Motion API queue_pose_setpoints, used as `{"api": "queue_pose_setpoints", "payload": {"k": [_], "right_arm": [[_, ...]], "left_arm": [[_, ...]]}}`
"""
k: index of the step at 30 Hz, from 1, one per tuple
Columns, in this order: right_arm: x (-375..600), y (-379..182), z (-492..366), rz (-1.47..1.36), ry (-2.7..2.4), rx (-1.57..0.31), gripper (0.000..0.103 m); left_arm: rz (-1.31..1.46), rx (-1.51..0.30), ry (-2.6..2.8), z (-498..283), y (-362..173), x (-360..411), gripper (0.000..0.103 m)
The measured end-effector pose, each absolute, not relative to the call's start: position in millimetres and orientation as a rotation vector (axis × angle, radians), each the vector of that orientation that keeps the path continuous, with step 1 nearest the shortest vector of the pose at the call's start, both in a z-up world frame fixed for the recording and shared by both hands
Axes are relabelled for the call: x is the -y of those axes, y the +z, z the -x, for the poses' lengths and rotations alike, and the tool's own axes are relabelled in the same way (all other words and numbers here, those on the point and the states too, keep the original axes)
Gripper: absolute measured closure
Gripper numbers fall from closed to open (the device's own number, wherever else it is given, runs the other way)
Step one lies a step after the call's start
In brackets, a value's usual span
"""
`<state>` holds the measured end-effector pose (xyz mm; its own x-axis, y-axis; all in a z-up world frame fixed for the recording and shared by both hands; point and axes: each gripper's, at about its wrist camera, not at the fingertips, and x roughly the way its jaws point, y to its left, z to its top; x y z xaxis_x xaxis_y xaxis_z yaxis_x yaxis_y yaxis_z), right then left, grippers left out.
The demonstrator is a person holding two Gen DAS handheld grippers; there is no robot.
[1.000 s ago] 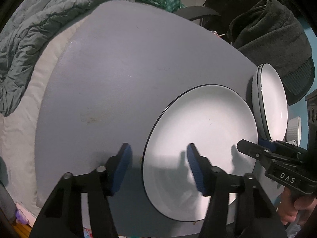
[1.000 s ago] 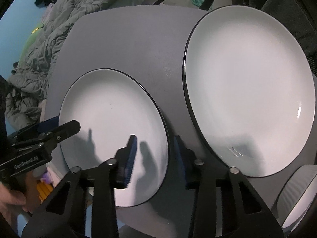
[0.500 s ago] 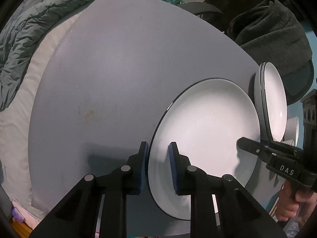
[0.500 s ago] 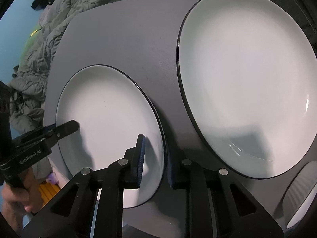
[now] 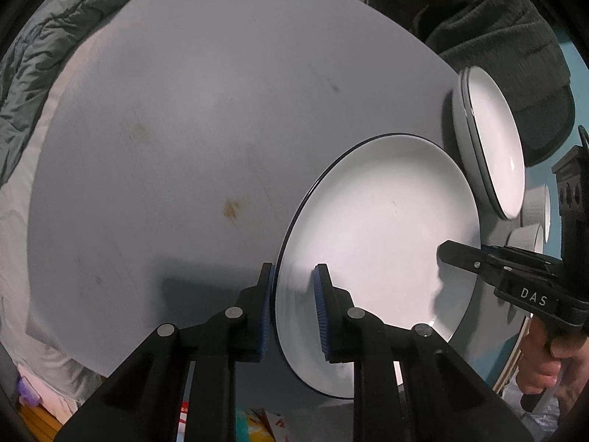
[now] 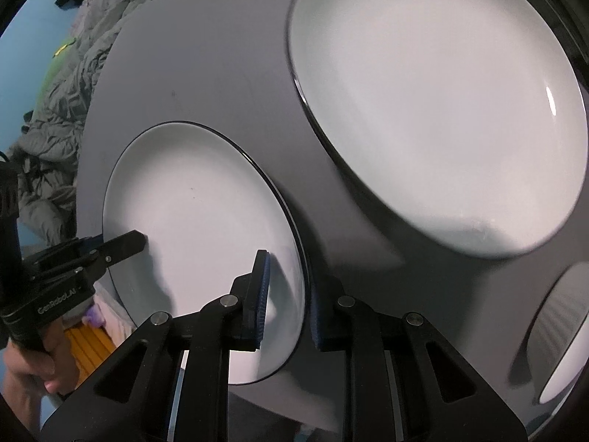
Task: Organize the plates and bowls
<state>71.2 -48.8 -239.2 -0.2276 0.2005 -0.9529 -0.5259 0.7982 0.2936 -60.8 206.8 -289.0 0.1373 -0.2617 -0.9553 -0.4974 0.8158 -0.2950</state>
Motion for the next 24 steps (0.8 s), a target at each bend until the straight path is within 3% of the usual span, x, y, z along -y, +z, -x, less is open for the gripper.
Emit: {"api": "queue_pose_setpoints", "payload": {"k": [24], "right_arm": [[69.4,-250.6,-57.1,0.164,0.626,-1.728,0.085]], "left_arm": [[0.56,-1.508,0.067,62.5,-290.0,-131.6,0.085]]}}
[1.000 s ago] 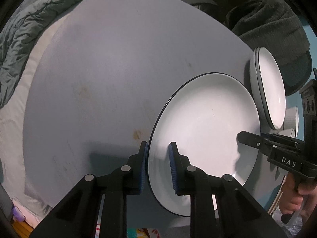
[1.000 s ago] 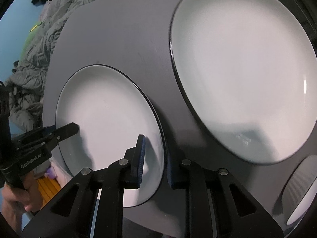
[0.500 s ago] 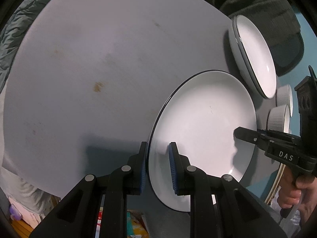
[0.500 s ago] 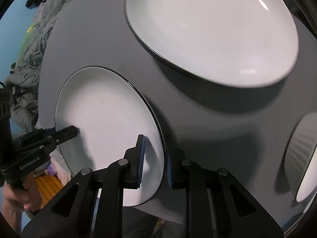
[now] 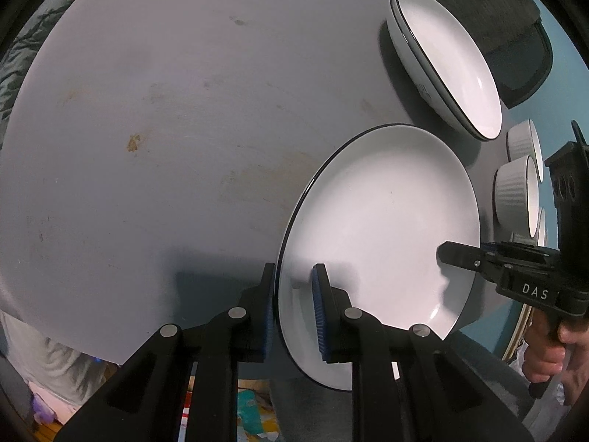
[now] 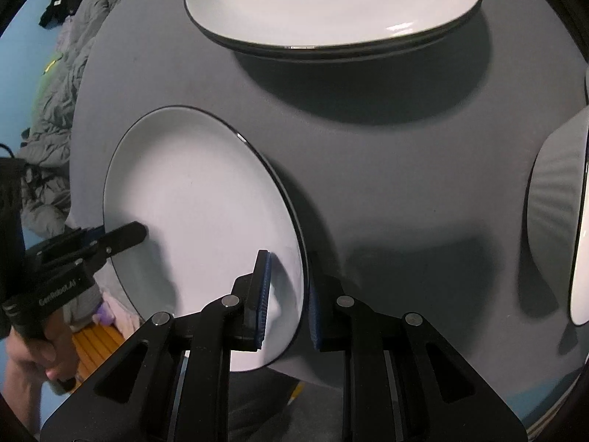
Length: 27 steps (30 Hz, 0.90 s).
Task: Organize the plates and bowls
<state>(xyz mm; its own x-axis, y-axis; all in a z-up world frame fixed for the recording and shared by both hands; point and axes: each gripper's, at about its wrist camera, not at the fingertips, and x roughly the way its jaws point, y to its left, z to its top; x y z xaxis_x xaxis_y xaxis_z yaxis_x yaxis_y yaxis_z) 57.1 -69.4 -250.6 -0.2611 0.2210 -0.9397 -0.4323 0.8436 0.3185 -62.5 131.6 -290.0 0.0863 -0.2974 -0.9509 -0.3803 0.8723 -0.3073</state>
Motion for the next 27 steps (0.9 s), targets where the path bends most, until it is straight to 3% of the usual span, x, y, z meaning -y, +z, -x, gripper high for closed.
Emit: {"api": "queue_pose_setpoints", "payload": {"k": [14,27], "right_arm": [[56.2,-256.4,-58.4,0.137,0.63,-1.717,0.086],[93.2,-223.2,-69.4,0.122,0.627,-1.693,0.086]], "left_arm": [[0.546,-1.53,0.068,62.3,-290.9,-120.8,0.084],[0.539,-1.521,0.059,46.4,-258.0,-112.0,0.084]]}}
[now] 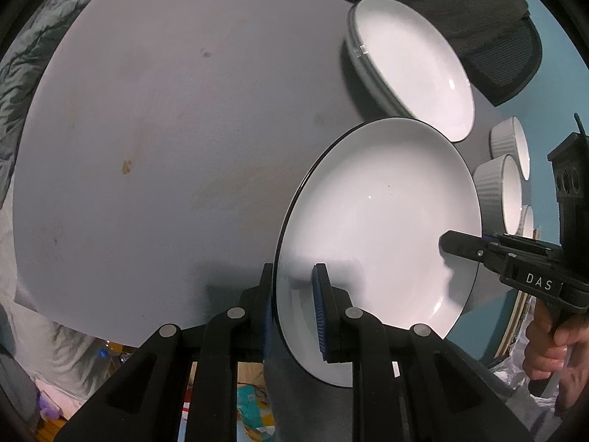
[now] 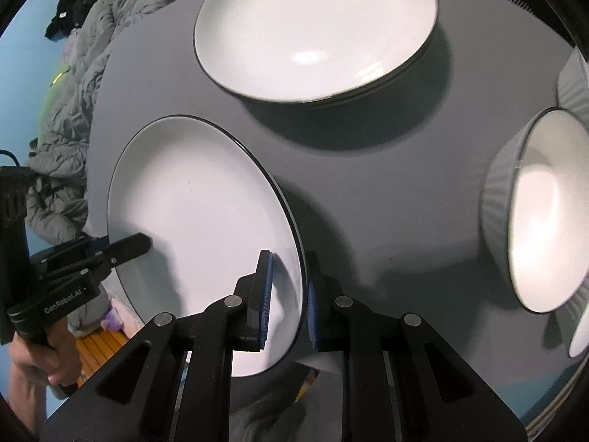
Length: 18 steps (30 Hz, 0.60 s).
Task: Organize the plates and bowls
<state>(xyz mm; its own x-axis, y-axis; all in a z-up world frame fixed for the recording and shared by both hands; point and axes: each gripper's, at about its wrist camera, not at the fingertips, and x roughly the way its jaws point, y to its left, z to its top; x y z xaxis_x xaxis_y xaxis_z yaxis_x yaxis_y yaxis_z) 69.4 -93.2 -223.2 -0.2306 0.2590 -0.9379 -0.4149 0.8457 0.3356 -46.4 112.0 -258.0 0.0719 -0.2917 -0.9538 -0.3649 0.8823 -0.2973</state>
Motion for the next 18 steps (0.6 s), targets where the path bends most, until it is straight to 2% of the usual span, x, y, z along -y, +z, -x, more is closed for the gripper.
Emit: {"api": "queue_pose_setpoints", "payload": {"k": [18], "right_arm": [[123.2,-190.3,-123.6,0.058,0.575,-1.627,0.087]], "left_arm": [[0.492,-1.463,0.016,-26.7,-219.3,-95.3,0.084]]}}
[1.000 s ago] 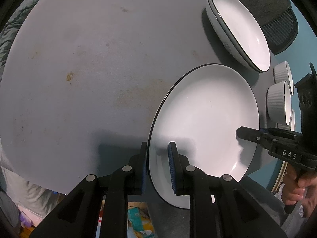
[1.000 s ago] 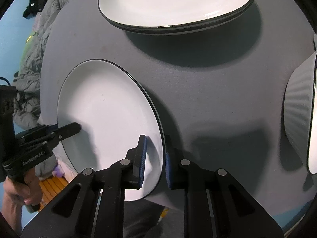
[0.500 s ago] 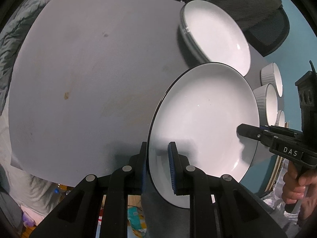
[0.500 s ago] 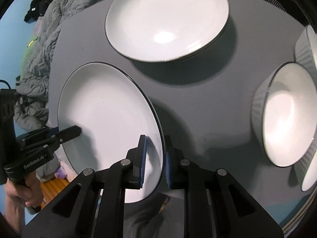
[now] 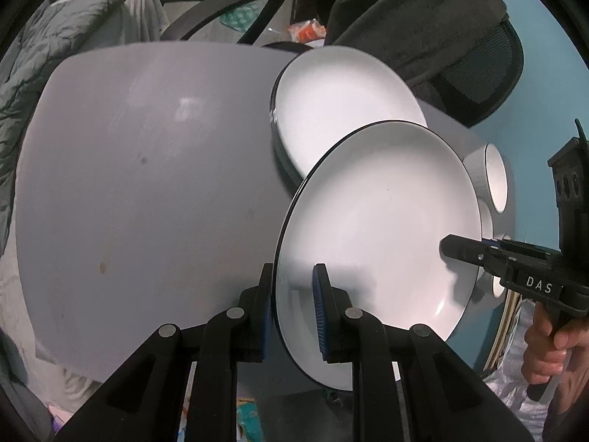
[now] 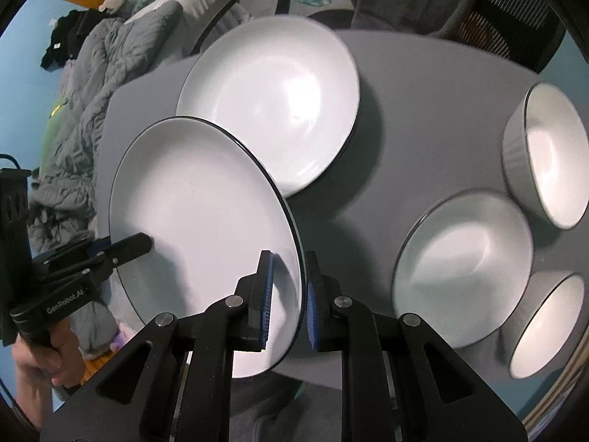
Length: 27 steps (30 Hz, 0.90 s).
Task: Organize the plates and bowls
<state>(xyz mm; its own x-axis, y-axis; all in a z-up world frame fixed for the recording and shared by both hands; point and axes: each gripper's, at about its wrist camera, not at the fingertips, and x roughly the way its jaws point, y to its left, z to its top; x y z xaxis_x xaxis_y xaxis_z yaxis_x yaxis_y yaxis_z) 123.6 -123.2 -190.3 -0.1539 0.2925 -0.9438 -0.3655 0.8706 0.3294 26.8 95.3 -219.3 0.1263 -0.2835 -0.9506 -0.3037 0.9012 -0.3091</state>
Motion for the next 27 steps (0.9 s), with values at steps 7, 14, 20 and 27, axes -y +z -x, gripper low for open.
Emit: {"api": "queue_pose_setpoints", "payload": {"k": [7,14,20,27], "right_arm": [[119.5,-191.3,-151.2,0.052,0.56,-1.619,0.087],[108.5,-197.0,-179.8,0.059,0.559,-1.62,0.087],[102.8,-210.3,-204.1,0.067,0.556,-1.651,0.087],[99.3,-218.9,-220.1,0.069,0.552,-1.677,0.086]], "left_arm": [[0.481,-1.455,0.025,-60.0,-220.5,-98.9,0.084],[0.488,-1.453,0.059,-91.1,-226.7,-113.4,0.083],[0.505,-1.47,0.094,-113.4,-241.4,-117.3,0.082],[0.493,-1.49,0.111,-128.2,-249.2,-117.4,0.082]]}}
